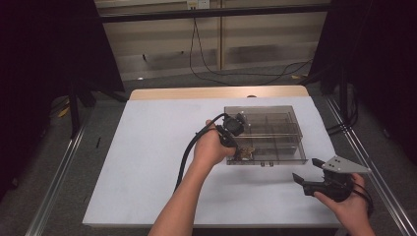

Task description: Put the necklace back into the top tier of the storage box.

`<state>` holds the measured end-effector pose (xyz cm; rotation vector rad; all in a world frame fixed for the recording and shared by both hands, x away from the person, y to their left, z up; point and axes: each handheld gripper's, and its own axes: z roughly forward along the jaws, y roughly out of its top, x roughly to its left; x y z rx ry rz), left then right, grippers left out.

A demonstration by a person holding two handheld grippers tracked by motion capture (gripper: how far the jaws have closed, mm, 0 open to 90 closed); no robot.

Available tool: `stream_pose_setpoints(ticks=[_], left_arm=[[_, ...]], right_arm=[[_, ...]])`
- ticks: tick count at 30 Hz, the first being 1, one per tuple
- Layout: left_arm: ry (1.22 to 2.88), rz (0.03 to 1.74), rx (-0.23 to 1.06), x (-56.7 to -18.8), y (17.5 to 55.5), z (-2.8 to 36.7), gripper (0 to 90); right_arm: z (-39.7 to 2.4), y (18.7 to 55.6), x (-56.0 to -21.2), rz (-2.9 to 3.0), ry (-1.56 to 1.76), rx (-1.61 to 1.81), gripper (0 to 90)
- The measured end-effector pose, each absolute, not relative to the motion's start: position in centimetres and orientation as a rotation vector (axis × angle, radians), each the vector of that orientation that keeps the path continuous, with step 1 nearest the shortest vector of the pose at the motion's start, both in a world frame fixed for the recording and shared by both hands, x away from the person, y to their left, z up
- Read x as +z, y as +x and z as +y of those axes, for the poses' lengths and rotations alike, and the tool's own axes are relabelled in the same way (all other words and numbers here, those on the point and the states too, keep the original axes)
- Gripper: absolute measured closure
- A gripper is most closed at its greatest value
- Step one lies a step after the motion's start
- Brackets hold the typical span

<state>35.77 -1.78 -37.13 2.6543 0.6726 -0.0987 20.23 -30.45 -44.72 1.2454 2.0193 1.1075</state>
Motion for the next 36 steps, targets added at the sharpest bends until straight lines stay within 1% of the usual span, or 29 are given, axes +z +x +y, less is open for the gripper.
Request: stream_pose_setpoints(ticks=[8, 15, 16, 24, 28, 34, 36], left_arm=[[2.608, 0.695, -0.086, -36.3, 36.0, -1.1, 78.9], [2.577, 0.695, -0.084, -35.8, 36.1, -1.0, 77.2], [2.565, 0.693, -0.080, -35.8, 36.1, -1.1, 75.9], [2.563, 0.698, -0.086, -36.1, 36.0, -1.8, 74.1], [2.551, 0.706, -0.073, -35.9, 36.1, -1.9, 71.0], [2.541, 0.713, -0.061, -35.7, 36.2, -1.7, 70.6], [2.551, 0.714, -0.059, -35.6, 36.2, -1.5, 73.8]], right_arm=[[-30.3, 20.2, -44.7, 2.022, 1.246, 1.108, 14.8], [-30.2, 20.3, -44.8, 2.025, 1.239, 1.104, 14.7], [-30.2, 20.3, -44.8, 2.025, 1.239, 1.104, 14.7], [-30.2, 20.2, -44.7, 2.026, 1.239, 1.105, 14.7], [-30.2, 20.2, -44.8, 2.029, 1.236, 1.106, 14.8], [-30.2, 20.2, -44.8, 2.028, 1.236, 1.106, 14.8], [-30.2, 20.2, -44.8, 2.028, 1.237, 1.103, 14.7]])
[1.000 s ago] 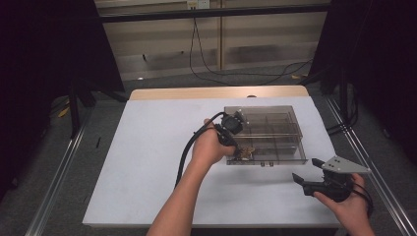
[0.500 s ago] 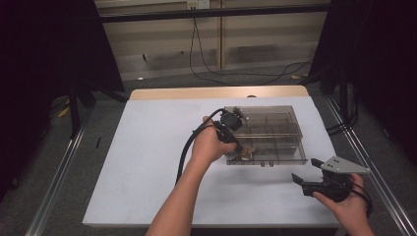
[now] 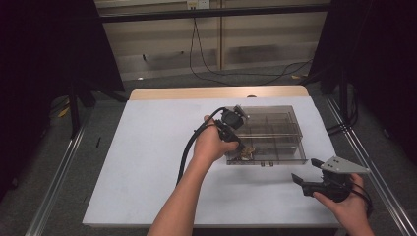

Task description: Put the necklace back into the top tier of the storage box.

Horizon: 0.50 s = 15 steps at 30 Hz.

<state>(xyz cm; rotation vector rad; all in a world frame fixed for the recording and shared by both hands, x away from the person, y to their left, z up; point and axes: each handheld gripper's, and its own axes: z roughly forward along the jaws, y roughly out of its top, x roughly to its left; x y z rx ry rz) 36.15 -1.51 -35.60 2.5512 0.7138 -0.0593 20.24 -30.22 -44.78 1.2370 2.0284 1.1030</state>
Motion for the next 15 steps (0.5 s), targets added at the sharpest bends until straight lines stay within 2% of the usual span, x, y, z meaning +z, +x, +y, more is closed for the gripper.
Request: stream_pose_setpoints(ticks=[8, 15], left_arm=[[2.603, 0.717, -0.085, -35.7, 36.1, -1.2, 89.7], [2.648, 0.715, -0.084, -36.7, 36.0, -1.7, 90.0]], right_arm=[[-30.2, 20.3, -44.8, 2.030, 1.236, 1.102, 14.8], [-30.2, 20.2, -44.8, 2.029, 1.241, 1.103, 14.7]])
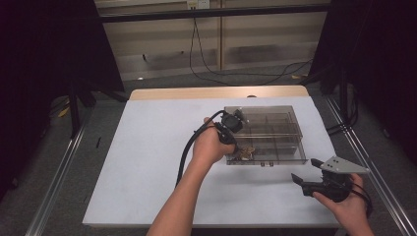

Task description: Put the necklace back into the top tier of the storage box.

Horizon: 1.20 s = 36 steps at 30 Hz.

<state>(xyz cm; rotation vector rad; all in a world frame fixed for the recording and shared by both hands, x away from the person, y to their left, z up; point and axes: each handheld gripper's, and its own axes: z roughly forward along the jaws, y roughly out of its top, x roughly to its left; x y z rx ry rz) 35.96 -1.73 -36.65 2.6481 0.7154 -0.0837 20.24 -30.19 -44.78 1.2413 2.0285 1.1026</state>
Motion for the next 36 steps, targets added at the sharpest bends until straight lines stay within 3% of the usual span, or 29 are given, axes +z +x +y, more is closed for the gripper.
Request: stream_pose_setpoints(ticks=[12, 36], left_arm=[[2.667, 0.709, -0.087, -37.4, 35.6, -2.0, 90.0], [2.549, 0.750, -0.057, -35.9, 36.9, -1.6, 67.6]], right_arm=[[-30.1, 20.2, -44.8, 2.032, 1.236, 1.101, 14.8], [-29.8, 20.2, -44.9, 2.042, 1.225, 1.098, 14.7]])
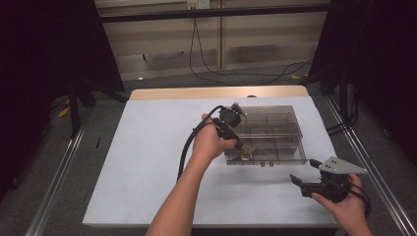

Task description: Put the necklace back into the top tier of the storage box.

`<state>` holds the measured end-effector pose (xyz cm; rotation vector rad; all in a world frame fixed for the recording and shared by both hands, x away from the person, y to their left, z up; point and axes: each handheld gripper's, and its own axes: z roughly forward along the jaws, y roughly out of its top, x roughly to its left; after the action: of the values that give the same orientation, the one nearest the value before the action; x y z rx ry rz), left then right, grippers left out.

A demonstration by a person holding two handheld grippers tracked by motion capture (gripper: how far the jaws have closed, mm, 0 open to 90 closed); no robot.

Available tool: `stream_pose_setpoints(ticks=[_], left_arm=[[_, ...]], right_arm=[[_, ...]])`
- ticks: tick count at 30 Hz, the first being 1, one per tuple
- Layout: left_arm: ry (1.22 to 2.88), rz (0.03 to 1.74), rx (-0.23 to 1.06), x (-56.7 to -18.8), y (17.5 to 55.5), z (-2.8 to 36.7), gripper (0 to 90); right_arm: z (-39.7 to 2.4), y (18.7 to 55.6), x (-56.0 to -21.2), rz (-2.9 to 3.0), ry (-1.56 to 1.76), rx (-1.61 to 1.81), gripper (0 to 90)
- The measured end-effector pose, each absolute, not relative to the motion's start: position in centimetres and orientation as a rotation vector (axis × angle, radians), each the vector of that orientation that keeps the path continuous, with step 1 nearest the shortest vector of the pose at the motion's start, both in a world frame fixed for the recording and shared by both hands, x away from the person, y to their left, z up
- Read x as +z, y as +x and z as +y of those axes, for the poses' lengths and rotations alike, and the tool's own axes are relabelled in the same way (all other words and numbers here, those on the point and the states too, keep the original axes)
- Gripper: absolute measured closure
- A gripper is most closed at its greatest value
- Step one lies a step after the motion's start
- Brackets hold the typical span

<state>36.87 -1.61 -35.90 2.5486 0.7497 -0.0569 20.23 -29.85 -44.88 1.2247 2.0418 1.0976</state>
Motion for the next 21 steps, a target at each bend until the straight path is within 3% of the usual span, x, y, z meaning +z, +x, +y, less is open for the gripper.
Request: stream_pose_setpoints(ticks=[8, 21], left_arm=[[2.520, 0.767, -0.023, -35.6, 37.3, -1.9, 63.7], [2.468, 0.816, 0.038, -34.9, 38.6, -1.6, 66.1]], right_arm=[[-29.9, 20.2, -44.9, 2.039, 1.229, 1.099, 14.8], [-29.6, 20.2, -45.0, 2.054, 1.223, 1.098, 14.8]])
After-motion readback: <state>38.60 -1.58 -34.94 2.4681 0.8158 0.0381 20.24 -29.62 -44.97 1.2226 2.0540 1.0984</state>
